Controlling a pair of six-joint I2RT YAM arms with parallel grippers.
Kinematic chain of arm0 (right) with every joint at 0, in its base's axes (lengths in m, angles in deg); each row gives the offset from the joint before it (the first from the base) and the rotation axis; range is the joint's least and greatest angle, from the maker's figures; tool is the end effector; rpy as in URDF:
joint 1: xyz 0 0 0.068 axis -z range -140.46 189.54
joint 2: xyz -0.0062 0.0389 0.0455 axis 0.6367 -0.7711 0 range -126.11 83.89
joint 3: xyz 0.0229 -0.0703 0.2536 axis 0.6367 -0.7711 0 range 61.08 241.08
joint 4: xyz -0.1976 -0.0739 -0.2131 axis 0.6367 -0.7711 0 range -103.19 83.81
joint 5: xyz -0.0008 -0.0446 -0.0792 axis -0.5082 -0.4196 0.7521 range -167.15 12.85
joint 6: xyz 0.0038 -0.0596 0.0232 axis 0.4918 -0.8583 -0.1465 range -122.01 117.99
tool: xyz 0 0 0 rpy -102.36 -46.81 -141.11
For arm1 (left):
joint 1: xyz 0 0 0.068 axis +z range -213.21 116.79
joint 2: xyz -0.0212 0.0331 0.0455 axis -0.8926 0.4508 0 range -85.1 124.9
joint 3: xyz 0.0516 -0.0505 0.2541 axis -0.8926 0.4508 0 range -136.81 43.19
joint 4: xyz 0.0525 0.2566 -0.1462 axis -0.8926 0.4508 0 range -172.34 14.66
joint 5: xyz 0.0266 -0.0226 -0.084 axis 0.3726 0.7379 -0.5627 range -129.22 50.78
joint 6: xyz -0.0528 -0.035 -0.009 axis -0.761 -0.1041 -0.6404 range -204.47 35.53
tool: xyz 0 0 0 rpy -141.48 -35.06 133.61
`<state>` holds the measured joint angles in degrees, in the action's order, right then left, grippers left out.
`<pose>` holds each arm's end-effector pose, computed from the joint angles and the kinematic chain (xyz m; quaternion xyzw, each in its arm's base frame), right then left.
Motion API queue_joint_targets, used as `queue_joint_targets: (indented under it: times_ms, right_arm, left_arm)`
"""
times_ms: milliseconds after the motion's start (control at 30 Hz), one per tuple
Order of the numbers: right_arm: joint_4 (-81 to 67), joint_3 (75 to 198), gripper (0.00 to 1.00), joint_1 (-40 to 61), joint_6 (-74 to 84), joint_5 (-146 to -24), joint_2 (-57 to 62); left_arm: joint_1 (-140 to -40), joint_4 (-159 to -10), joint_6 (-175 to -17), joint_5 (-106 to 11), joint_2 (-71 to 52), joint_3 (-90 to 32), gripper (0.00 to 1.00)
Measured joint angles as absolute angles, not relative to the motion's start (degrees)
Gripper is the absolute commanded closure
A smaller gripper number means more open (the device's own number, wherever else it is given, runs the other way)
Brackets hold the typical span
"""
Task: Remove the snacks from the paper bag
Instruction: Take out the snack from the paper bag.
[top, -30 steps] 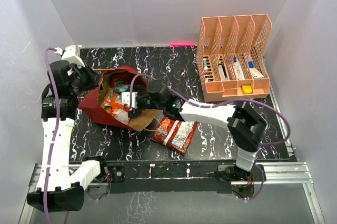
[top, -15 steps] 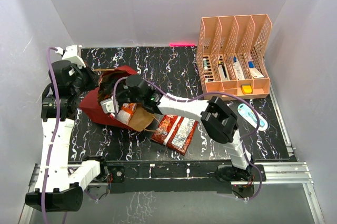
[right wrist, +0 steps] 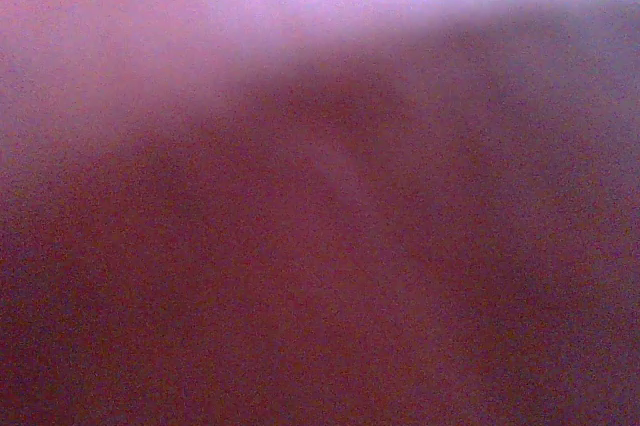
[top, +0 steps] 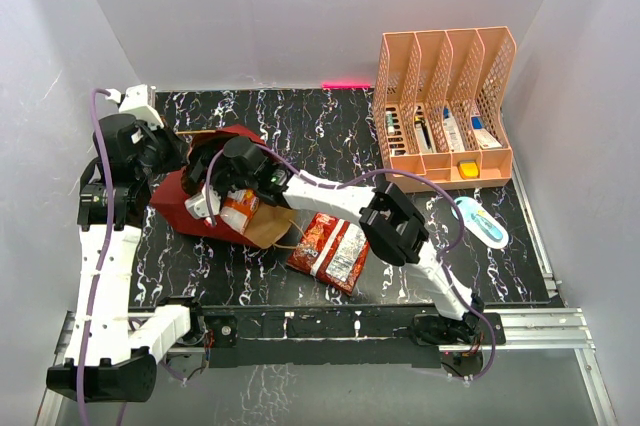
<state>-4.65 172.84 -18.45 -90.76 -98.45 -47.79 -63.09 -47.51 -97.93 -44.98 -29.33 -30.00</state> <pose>0.2987 0.5122 0.2251 -0.7946 0.1245 -0.0080 0.5942 0.2489 -0.0046 0.4303 -0.0656 0.8028 -0.1089 0.5826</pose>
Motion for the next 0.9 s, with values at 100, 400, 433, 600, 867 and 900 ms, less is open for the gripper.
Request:
queue_joint_targets:
  times_ms: [100,400,433,600,867,900]
  right_arm:
    - [-4.67,174.22,0.49,-18.41,-93.43,-97.84,-48.99]
    - [-1.02,174.57,0.9,-18.3,-93.36,-98.06,-50.35]
    - [-0.84,174.57,0.92,-18.3,-92.71,-98.06,-50.37]
    - [-0.32,174.57,0.92,-18.32,-89.06,-98.32,-50.35]
    - [0.05,169.67,0.92,-18.3,-80.58,-99.39,-45.67]
    - [0.14,168.75,0.92,-18.3,-79.26,-99.33,-44.71]
  left_arm:
    - [-63.09,-47.49,-97.97,-44.96,-29.15,-30.06,1.0]
    - [-63.18,-46.9,-98.67,-41.79,-28.87,-30.76,1.0]
    - [-63.22,-46.66,-98.98,-40.65,-28.69,-31.11,1.0]
    - [-63.39,-46.09,-101.49,-32.76,-27.49,-32.73,1.0]
    - [-63.46,-45.8,-105.32,-26.43,-24.74,-34.3,1.0]
    - [-63.46,-45.83,-105.6,-26.14,-24.35,-34.37,1.0]
